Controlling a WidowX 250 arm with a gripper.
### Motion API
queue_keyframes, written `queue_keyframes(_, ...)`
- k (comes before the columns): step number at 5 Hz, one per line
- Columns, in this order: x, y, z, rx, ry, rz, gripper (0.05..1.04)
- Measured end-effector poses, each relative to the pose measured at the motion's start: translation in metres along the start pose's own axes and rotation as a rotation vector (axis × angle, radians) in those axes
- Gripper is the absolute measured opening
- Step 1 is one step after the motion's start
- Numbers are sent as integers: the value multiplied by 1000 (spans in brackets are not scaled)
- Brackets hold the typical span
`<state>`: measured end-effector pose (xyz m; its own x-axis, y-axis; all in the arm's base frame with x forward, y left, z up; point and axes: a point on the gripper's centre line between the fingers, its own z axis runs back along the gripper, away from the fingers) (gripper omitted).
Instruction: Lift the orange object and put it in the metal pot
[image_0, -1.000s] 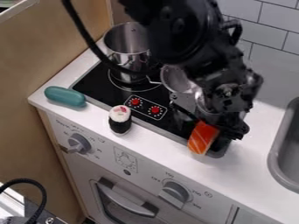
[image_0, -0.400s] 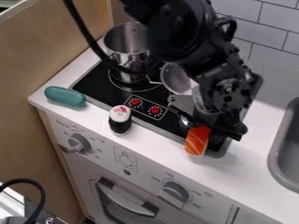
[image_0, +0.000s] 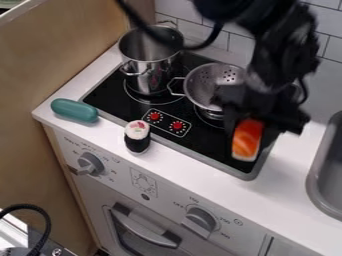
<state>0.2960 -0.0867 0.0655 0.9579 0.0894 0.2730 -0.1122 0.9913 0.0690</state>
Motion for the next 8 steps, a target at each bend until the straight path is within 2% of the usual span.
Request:
queue_keyframes(1, 23, 2, 21, -14, 19, -6, 565)
queue_keyframes(2, 44, 9, 25, -11, 42, -36, 565)
queue_keyframes(4, 66, 37, 12, -30, 17, -109, 565)
queue_keyframes(6, 65, 56, -15, -19, -48, -152, 565)
queue_keyframes(7, 67, 59, -25, -16, -75, -153, 645)
queue_keyframes(8, 67, 58, -26, -18, -79, -164, 930)
